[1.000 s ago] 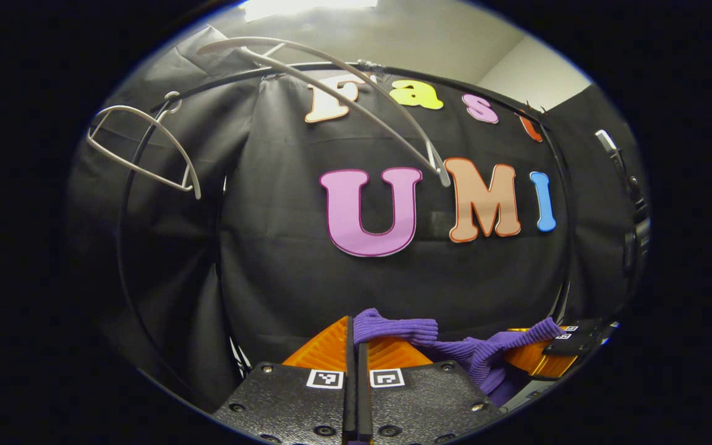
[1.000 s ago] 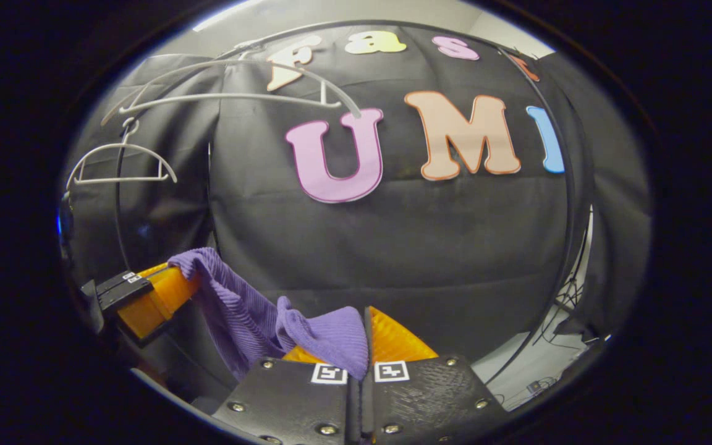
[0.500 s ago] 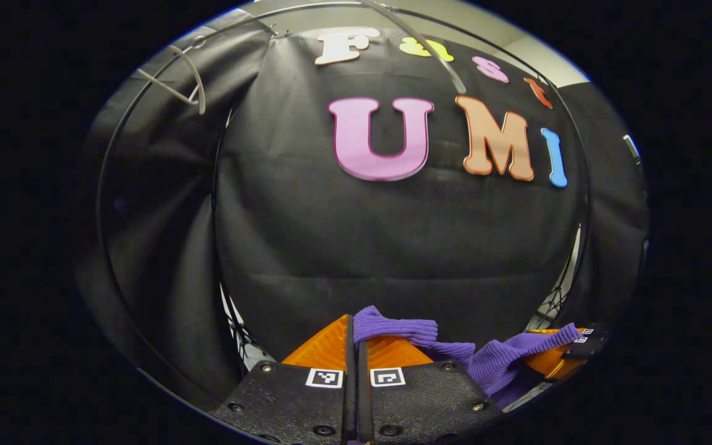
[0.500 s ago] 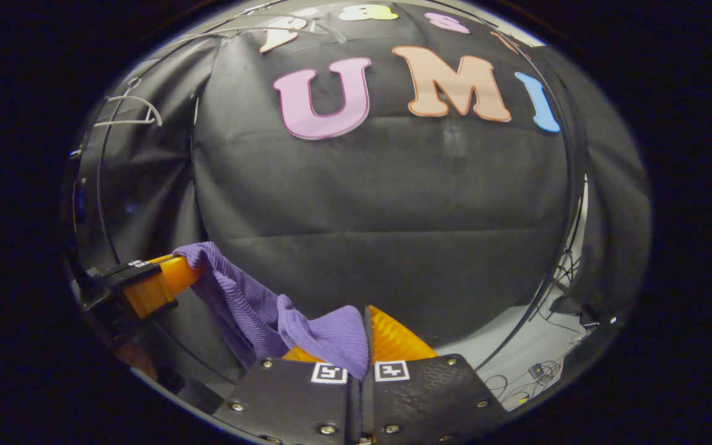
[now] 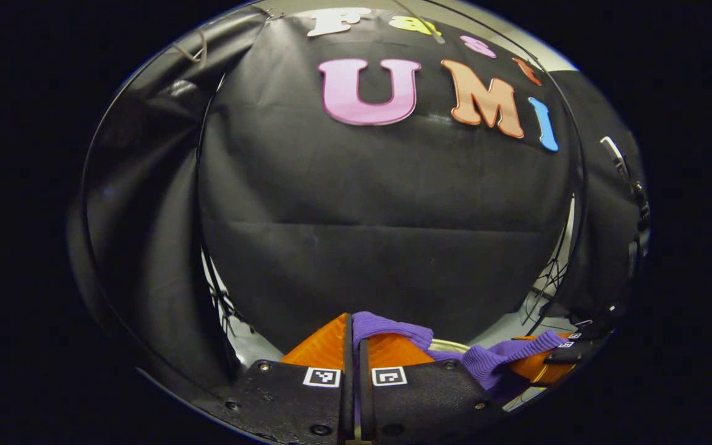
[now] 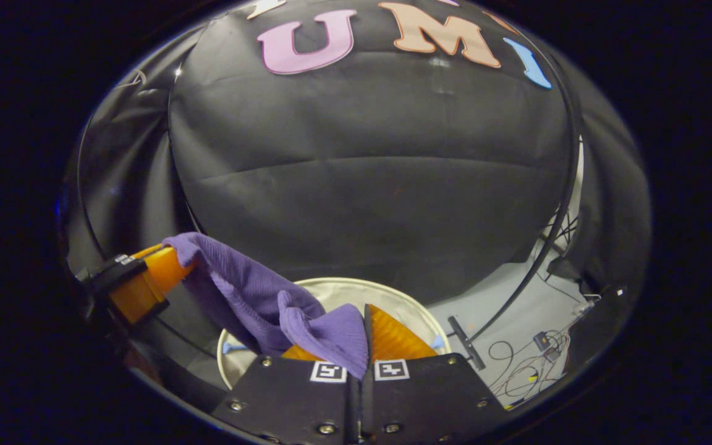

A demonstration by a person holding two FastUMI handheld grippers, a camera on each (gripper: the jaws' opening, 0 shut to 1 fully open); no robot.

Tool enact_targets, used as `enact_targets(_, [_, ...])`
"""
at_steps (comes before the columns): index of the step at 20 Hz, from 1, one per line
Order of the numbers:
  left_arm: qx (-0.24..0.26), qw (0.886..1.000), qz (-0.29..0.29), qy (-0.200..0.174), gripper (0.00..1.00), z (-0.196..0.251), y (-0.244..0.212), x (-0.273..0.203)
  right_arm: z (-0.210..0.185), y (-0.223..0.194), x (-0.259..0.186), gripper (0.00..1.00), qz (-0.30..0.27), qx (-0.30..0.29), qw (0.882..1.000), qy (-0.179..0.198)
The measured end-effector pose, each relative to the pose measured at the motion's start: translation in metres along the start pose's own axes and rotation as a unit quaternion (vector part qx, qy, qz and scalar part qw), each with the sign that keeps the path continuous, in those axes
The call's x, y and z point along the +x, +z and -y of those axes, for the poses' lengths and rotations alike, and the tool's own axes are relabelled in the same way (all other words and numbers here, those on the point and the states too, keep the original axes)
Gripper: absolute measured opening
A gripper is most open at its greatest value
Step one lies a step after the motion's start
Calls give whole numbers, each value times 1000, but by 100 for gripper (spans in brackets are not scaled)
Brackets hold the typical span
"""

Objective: Grasp the clothes on the hanger with both hands and then place them into the laundry hamper below.

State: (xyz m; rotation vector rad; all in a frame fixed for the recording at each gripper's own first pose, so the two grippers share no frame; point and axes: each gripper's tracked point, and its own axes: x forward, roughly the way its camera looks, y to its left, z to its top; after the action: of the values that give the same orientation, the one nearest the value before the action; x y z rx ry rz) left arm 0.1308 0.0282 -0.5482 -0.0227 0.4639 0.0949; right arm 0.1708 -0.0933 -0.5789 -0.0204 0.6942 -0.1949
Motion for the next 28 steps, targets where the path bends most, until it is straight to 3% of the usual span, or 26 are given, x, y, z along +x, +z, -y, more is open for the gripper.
enact_targets(2, [5, 1000, -27, -2, 7, -5, -22, 5, -6, -18, 1, 3, -29, 4, 1000, 2])
enact_targets(6, [-3, 992, -114, -61, 11, 8, -73, 2, -13, -24, 2, 12, -55, 28, 998, 13])
enact_targets(7, [-9, 990, -129, -63, 25, 8, -81, -2, -11, -22, 2, 18, -53, 26, 998, 6])
enact_targets(8, [-9, 989, -136, -65, 33, 9, -84, -5, -10, -25, 2, 22, -52, 24, 998, 2])
enact_targets(10, [14, 993, -98, -58, 66, 9, -61, -5, -7, -21, -3, 37, -47, 17, 999, -3])
enact_targets(12, [36, 997, -60, -45, 100, 6, -32, -6, -6, -16, -8, 68, -41, 9, 999, -5])
enact_targets(14, [39, 997, -44, -48, 97, 7, -15, -11, -5, -7, -14, 94, -28, 1, 1000, -9])
enact_targets(17, [31, 997, -37, -52, 100, 12, 2, -19, -3, 21, -27, 98, 1, 8, 1000, -11])
enact_targets(21, [28, 998, -24, -45, 97, 7, 31, -29, 2, 58, -48, 99, 34, 6, 999, -19])
enact_targets(23, [17, 999, -7, -44, 96, 7, 55, -32, 3, 77, -60, 94, 50, 14, 999, -13])
enact_targets(24, [14, 999, 2, -46, 96, 8, 66, -33, 3, 87, -65, 99, 59, 17, 998, -12])
enact_targets(28, [6, 998, 34, -49, 96, 9, 115, -43, 16, 137, -91, 99, 102, 11, 994, -28])
